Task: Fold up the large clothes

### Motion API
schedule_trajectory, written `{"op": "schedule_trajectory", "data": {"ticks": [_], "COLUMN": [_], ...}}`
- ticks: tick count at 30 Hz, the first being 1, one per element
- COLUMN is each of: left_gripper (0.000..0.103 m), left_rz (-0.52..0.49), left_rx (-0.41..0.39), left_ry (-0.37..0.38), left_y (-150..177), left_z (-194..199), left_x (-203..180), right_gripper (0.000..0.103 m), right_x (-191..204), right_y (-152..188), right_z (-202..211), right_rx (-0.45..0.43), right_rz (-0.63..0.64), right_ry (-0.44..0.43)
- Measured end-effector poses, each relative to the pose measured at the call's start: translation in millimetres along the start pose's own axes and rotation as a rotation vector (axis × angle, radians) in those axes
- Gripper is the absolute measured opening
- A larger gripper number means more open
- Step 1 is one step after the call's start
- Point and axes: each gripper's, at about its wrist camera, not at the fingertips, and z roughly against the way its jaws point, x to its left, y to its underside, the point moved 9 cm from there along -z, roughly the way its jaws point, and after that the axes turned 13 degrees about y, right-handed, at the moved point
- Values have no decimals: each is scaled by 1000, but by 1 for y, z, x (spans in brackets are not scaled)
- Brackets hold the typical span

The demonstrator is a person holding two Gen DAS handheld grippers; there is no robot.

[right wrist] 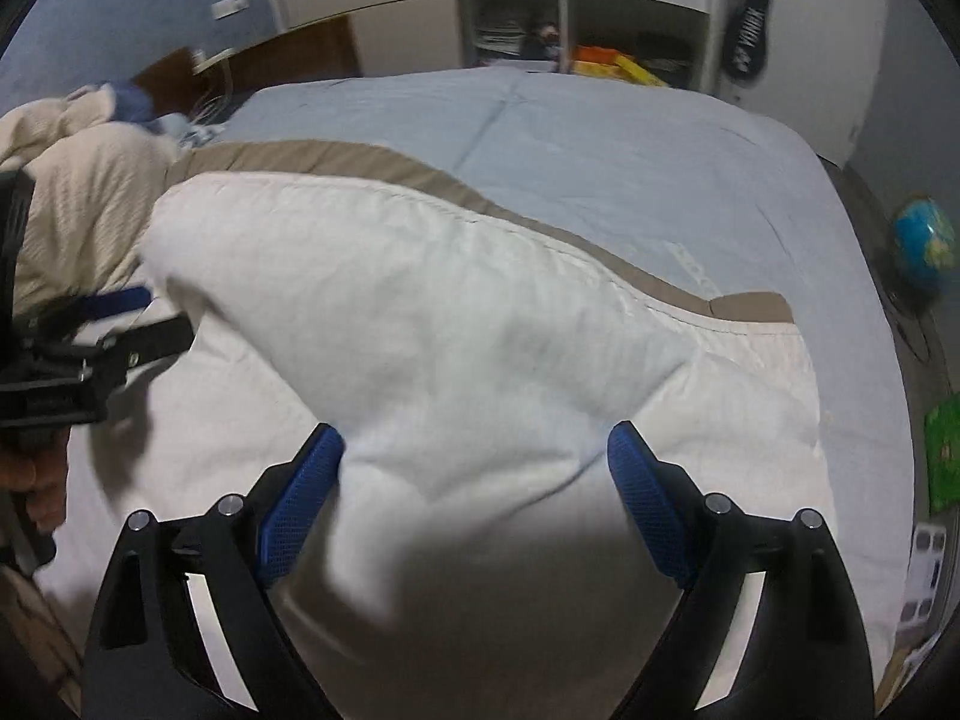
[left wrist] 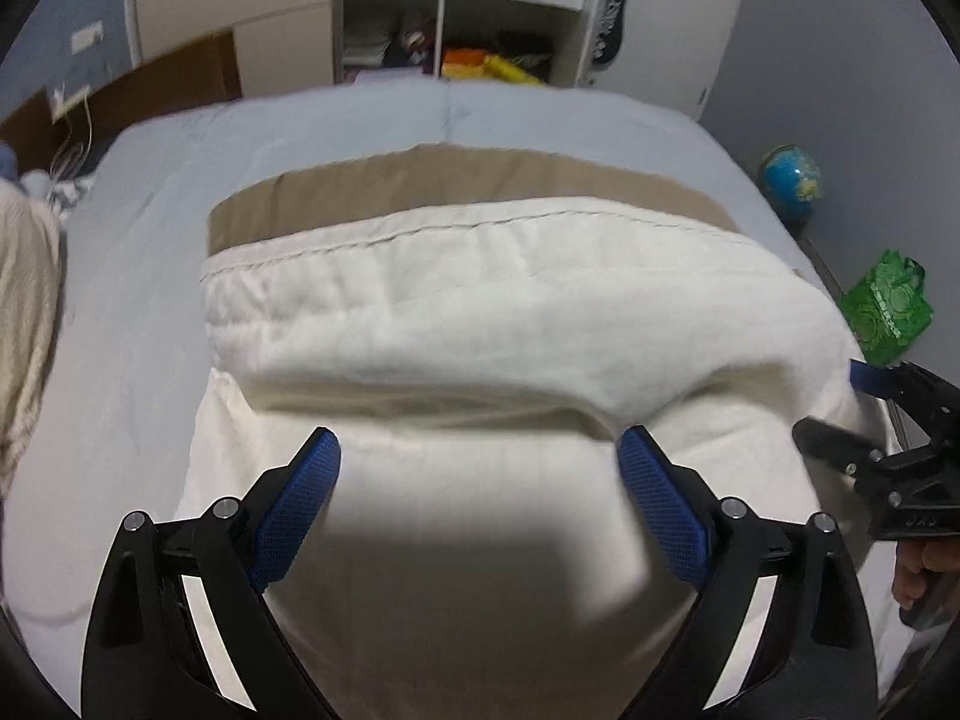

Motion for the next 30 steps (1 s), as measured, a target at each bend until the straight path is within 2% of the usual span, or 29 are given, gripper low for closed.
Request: {"op": "schedule_trajectory", "data": {"ticks": [3,7,17,24,28,30], "left_gripper": [96,97,97,97,95,95], "left_rz": [50,90,108,146,158,149], "left_rx": [20,48,68,56,24,-13], "left_ry": [14,21,-3,20,49,74], "left_y": [7,18,18,15,5,-2], "left_z": [-12,-25,-37,-27,-18,-11], "left_x": [14,25,34,28,20,13], "right_gripper": [95,96,97,96,96,96], "right_x": [-4,-7,-2,-3,-13,-20], "right_y": [1,-1,-1,0,-13,-21], "right_z": [-18,-41,-69,-56,-38,-27], "right_rx": [16,33,43,31,6,-34], "right_rz": [-28,-63,-63,-74,-141,-195], "right_ry": [34,63,113,89,50,27]}}
